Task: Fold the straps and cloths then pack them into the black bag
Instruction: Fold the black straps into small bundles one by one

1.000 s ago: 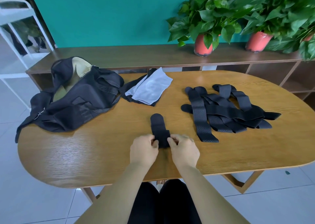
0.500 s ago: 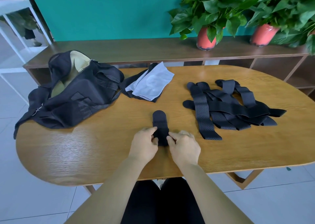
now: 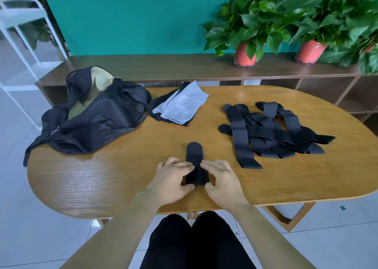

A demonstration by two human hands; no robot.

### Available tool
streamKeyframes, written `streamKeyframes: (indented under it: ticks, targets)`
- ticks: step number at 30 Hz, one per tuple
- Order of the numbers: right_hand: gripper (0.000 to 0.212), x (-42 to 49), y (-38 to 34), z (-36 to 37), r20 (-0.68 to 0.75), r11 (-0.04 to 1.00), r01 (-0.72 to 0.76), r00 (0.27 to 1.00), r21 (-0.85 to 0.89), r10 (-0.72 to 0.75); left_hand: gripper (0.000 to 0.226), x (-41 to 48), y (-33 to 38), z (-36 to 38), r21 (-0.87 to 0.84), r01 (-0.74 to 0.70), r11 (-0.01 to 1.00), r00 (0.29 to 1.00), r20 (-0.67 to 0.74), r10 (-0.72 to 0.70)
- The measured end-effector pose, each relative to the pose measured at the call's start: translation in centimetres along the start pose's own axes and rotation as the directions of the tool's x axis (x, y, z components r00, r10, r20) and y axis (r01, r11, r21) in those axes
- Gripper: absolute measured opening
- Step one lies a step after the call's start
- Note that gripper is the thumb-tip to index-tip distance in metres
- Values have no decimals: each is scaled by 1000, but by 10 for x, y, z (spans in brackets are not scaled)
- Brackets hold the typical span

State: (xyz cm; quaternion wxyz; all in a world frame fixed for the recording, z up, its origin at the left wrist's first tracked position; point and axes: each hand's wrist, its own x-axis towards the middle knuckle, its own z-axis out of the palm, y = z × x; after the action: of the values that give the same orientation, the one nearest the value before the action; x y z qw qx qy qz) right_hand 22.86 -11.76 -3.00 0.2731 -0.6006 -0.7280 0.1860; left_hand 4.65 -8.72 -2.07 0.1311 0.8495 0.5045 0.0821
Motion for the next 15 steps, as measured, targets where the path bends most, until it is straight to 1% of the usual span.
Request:
streamKeyframes:
  ticks: [2,4,6,8,10,12,14,15]
  targets:
    - [56,-6,4,0,36,998,51,998,-26,-50,54,-4,-1,-1,-50,-4,999,1000,-8,3]
    - [50,-8,6,1,30,999,31,999,-6,-31,46,-8,1,-2,-218,54,974,998,-5,-57]
    - [41,-7,5,3,-4,998,-39,999,58,39,42,-9,-1,0,-416,152,897,988,42,-149]
    - [31,-3,3,6,-47,983,-127,990,135,135,34,-9,-1,3,-539,194,820,978,38,-206]
    - [21,2,0,12,-112,967,-186,972,176,207,12,-4,1,5,-535,187,824,968,-41,-246]
    - [10,8,-3,18,-173,957,-224,951,183,255,34,0,5,7,-501,188,845,949,-129,-288]
    - [10,15,-4,23,-204,948,-260,933,184,295,35,4,7,9,-472,219,854,927,-173,-333]
    - [11,18,-5,24,-207,940,-286,924,184,322,34,6,7,10,-464,241,852,919,-173,-354]
